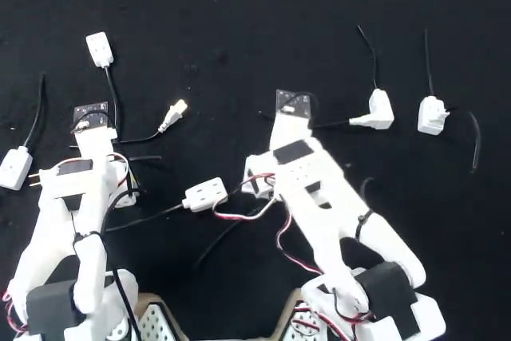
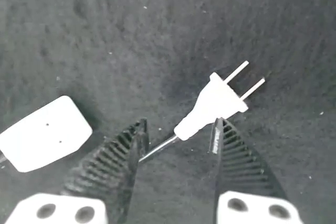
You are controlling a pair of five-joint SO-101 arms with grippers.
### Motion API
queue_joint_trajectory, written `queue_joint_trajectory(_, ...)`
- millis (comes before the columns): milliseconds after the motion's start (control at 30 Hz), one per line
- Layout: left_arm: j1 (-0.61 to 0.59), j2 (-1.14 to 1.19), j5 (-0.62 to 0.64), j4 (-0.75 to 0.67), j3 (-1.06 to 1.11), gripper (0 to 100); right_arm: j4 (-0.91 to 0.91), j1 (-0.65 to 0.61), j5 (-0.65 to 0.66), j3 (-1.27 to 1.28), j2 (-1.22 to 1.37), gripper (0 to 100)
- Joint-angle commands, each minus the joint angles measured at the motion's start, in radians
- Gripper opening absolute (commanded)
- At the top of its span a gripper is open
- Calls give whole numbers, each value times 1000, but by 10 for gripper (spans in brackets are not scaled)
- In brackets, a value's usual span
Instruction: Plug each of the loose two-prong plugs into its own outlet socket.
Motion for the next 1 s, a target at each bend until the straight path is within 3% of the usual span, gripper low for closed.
queue_joint_trajectory(0, -13, -34, 11, -5, -24, 145, -57, 3, -40, 36, -53, 195)
queue_joint_trajectory(167, -13, -34, 11, -5, -24, 145, -66, 5, -187, 53, -45, 195)
queue_joint_trajectory(467, -13, -34, 11, -9, -24, 145, -95, 8, -166, 51, -45, 198)
queue_joint_trajectory(700, -13, -34, 11, -5, -24, 145, -201, 107, -173, 77, -44, 198)
queue_joint_trajectory(967, -13, -35, 11, -5, -25, 145, -222, 115, -175, 53, 25, 198)
